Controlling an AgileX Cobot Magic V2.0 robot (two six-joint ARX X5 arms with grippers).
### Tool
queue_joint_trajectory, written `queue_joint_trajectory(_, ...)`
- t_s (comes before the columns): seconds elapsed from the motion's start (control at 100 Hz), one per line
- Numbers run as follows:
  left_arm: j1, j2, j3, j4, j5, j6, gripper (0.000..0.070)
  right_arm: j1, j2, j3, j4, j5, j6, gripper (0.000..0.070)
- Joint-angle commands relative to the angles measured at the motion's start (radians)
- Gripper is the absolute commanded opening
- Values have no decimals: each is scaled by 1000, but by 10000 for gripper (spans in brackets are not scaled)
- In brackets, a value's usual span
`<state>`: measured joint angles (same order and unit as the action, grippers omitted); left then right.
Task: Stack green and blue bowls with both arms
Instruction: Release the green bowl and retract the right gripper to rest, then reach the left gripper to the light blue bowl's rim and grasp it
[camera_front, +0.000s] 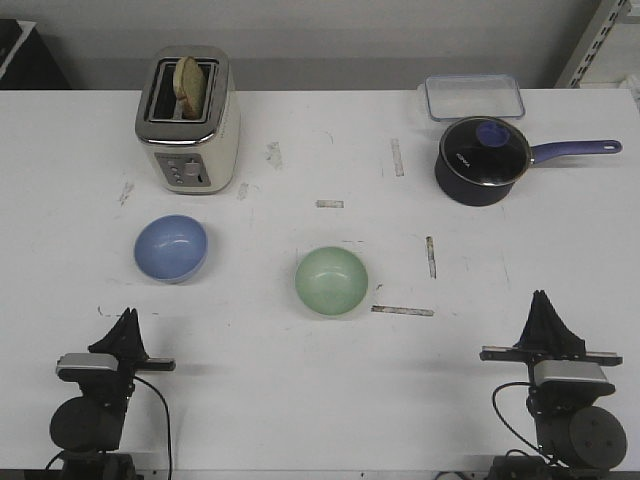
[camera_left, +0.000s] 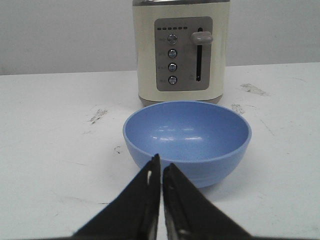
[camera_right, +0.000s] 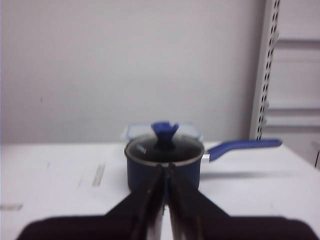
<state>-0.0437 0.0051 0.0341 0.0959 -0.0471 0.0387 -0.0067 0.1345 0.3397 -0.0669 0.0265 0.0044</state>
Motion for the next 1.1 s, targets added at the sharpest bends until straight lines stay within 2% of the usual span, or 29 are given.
queue_joint_trajectory(0.0, 0, -2, -22, 10, 2, 2, 1, 1, -20, 3, 11, -1, -2, 0)
queue_joint_trajectory(0.5, 0, -2, -22, 31, 0, 1, 1, 1, -43, 3, 14, 0, -2, 0)
queue_joint_trajectory(0.67, 0, -1, 9, 70, 2, -136, 1, 1, -43, 3, 14, 0, -2, 0)
queue_joint_trajectory(1.09, 0, 183, 217, 28, -16, -129, 1, 1, -43, 3, 14, -1, -2, 0)
